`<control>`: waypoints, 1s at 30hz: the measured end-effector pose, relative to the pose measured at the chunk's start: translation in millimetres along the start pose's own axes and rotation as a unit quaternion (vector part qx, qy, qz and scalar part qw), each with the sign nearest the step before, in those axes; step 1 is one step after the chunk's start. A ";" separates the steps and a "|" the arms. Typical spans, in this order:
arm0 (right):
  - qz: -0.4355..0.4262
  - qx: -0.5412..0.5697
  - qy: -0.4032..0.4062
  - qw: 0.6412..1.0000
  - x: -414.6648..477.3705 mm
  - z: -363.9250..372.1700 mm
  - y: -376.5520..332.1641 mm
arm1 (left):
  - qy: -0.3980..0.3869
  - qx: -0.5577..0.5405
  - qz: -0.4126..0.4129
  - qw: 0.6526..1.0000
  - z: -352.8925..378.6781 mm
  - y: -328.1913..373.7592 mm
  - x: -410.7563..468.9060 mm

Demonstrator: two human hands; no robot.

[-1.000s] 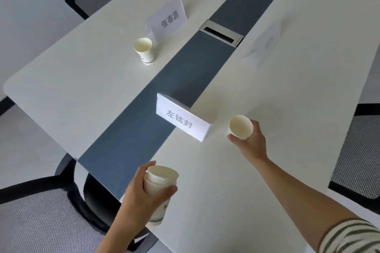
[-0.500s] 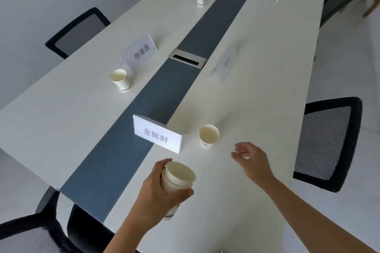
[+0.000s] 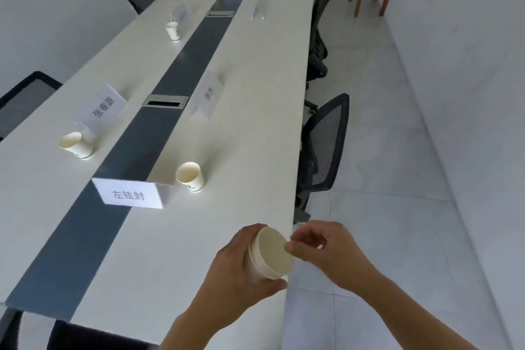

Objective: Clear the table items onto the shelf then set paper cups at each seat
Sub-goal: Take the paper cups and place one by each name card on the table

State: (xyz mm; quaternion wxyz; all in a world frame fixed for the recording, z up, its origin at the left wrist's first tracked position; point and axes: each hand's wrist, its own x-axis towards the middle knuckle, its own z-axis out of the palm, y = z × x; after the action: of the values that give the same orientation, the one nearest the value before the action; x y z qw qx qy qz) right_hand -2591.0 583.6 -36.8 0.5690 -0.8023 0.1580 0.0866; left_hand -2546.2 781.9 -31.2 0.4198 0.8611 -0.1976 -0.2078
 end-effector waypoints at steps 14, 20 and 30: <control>0.020 0.257 0.043 0.965 -61.2 -150.8 66.1 | -0.092 0.028 0.074 0.993 122.4 90.9 53.4; -0.019 0.171 0.077 0.982 -15.7 -204.5 83.3 | -0.127 0.021 0.086 0.988 155.1 116.5 143.5; -0.035 0.227 0.237 0.944 73.2 -349.9 73.5 | -0.197 0.026 0.116 0.973 180.9 207.9 314.6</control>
State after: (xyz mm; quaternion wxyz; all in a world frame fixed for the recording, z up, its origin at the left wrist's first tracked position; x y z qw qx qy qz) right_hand -2562.7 220.9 -7.1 0.6846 -0.6544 0.2760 -0.1643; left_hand -2412.6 385.7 -25.7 0.3710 0.7851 -0.3806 -0.3180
